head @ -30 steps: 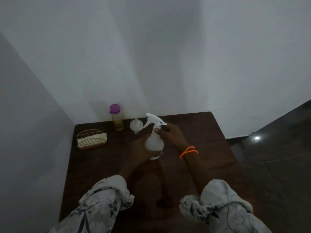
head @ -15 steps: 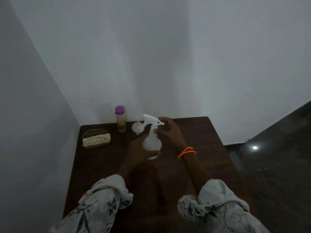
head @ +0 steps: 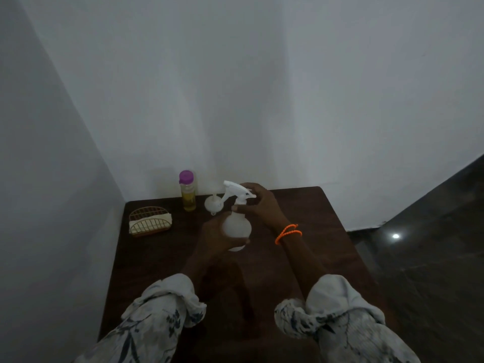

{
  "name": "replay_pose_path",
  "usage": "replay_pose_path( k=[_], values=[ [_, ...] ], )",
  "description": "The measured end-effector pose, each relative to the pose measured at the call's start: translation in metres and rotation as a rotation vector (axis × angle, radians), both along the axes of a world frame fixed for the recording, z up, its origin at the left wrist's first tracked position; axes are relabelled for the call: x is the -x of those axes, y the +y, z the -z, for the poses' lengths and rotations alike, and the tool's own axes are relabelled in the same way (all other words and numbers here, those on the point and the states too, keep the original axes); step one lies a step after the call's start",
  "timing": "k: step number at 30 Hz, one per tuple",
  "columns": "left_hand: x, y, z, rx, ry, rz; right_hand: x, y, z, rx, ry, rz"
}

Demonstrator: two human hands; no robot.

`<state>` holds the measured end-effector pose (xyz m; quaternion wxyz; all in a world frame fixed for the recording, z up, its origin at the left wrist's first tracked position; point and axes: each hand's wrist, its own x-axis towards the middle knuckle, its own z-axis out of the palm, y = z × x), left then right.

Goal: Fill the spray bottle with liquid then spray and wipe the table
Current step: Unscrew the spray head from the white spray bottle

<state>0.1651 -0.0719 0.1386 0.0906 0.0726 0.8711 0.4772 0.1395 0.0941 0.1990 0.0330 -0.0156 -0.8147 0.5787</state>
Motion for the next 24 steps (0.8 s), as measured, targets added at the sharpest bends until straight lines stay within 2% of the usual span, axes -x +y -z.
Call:
replay_pose_path(
  k=[17, 24],
  values=[
    [0.0, -0.004, -0.004, 0.012, 0.021, 0.02, 0.0, 0.008, -0.01, 0.031, -0.013, -0.04],
    [0.001, -0.007, -0.004, 0.027, 0.004, 0.016, -0.002, 0.0, -0.011, -0.037, 0.072, -0.071]
  ],
)
